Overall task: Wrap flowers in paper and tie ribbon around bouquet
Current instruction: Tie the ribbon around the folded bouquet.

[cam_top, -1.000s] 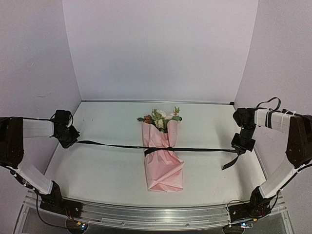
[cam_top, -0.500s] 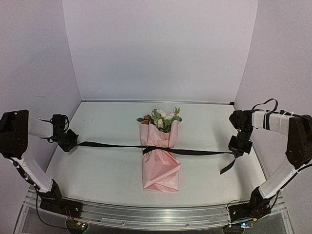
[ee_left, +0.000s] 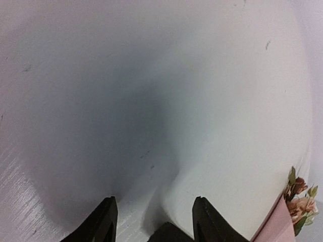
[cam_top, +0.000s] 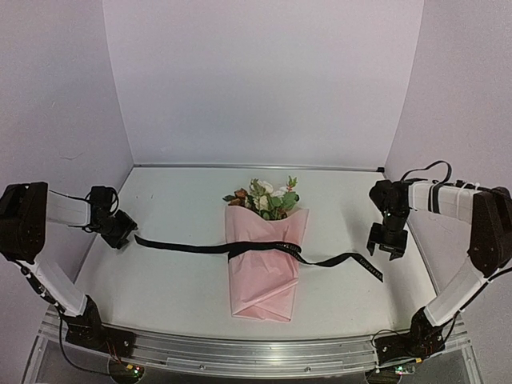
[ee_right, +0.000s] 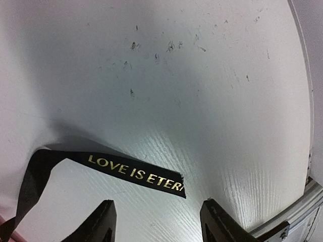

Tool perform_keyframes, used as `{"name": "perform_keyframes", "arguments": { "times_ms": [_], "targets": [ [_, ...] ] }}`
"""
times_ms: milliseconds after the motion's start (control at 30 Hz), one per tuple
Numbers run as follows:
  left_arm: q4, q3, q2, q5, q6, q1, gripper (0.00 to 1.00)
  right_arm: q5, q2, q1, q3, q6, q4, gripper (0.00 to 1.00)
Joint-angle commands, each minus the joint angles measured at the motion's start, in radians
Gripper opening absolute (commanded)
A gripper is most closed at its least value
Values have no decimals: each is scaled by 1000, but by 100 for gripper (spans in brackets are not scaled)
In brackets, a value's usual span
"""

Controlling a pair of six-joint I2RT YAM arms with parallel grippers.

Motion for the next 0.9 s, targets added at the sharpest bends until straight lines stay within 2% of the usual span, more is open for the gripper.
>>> {"name": "perform_keyframes", "arguments": {
  "times_ms": [0,200,367,467,600,733,867],
  "targets": [
    [-51,82,-71,-43,89,-111,60,5,-77,58,35,-102,26,69],
    [-27,117,-116,26,224,-291,66,-114,-141,179,-61,-258,275,78],
    [-27,152,-107,31,310,-428,66,-100,-152,364,-198,-526,557,79],
    [13,160,-104,90,396,-484,67,-95,-130,419,-212,-604,600,80],
    [86,150,-103,143,643,-586,66,-115,-113,468,-235,-738,658,80],
    [153,134,-91,238,908,-622,65,-121,-105,485,-241,-816,669,82],
    [131,108,-71,250,1204,-674,66,-145,-118,486,-263,-864,670,84]
  ]
}}
